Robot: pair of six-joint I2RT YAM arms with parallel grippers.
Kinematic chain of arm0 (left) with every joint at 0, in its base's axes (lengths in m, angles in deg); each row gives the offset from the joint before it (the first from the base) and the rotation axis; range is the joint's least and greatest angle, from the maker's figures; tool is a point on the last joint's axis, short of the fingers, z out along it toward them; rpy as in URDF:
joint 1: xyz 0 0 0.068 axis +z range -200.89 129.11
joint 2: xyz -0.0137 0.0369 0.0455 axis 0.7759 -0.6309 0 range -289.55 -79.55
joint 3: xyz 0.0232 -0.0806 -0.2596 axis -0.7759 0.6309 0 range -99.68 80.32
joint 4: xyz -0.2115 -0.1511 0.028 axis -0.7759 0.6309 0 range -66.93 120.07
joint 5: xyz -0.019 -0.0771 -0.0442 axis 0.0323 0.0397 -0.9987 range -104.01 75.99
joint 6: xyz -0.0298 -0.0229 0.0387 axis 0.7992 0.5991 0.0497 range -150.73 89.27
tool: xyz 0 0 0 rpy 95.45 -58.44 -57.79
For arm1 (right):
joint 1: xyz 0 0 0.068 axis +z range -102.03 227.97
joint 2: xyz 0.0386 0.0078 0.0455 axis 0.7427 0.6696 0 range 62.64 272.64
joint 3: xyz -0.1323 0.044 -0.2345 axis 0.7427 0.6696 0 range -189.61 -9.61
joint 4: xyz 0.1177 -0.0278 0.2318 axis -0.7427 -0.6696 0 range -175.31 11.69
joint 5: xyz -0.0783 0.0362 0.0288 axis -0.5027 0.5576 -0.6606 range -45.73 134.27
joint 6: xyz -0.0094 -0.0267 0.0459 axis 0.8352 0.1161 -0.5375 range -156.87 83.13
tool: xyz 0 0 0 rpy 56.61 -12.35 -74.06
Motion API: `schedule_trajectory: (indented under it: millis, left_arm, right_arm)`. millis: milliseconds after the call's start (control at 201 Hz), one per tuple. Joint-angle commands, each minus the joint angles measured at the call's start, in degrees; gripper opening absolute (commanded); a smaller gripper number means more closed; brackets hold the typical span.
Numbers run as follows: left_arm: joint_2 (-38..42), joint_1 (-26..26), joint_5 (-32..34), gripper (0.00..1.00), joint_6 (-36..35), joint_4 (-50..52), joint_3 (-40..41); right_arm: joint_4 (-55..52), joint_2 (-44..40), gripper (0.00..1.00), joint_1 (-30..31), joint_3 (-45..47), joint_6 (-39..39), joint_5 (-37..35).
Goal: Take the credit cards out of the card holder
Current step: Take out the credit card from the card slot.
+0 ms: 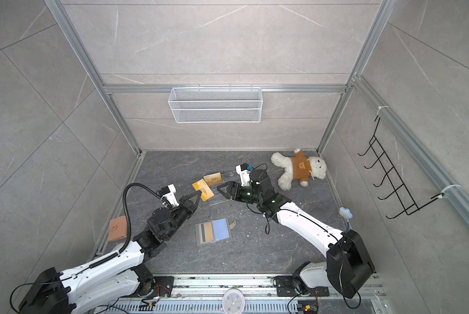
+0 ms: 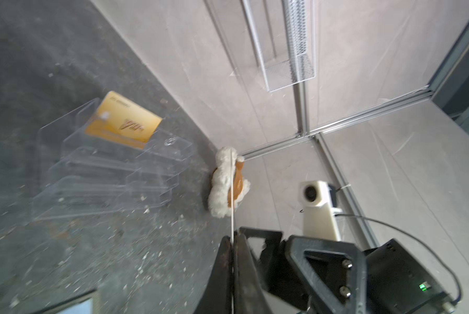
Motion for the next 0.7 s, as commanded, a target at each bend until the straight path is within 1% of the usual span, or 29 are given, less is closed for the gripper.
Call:
schedule_trajectory:
  millis: [0,70,85,134,323,403,527,622,692]
  left_arm:
    - [-3.0,-1.7,4.1,0.0,-3.4,-13.2,-4.8]
    - [-5.8,-2.3,3.8,0.0,-2.9,-15.4,-6.6]
    - [-6.3,-2.4,3.5,0.0,-2.8,-15.6,-6.9]
    - [-8.0,-2.9,3.4,0.0,-2.6,-15.9,-8.0]
    - [-11.3,-4.0,4.6,0.0,-2.1,-17.4,-8.8]
    - [-11.8,-4.1,5.2,0.0,-2.2,-17.5,-8.8]
    - [-10.9,-4.1,7.0,0.0,-3.1,-17.1,-8.5]
    - [-9.6,-4.1,7.6,0.0,-4.0,-15.0,-9.1]
    - [-9.9,-4.1,7.6,0.0,-3.8,-14.6,-9.3]
  right_arm:
    - [15.1,0.5,0.72,0.0,3.1,-11.5,2.4]
    - [16.9,1.3,0.71,0.0,2.9,-11.7,2.0]
    - [17.7,1.4,0.71,-0.1,3.0,-13.2,1.9]
    - [20.5,1.7,0.7,-0.1,3.4,-14.3,1.7]
    - [24.7,2.0,0.65,-0.1,4.4,-16.0,1.8]
    - [25.0,1.8,0.64,-0.1,5.0,-16.7,1.9]
    - [18.9,-0.8,0.64,-1.5,7.9,-17.4,-1.5]
    - [21.4,-3.9,0.63,-3.4,12.2,-19.5,-4.6]
    - [24.7,-5.3,0.63,-3.6,13.6,-19.5,-5.3]
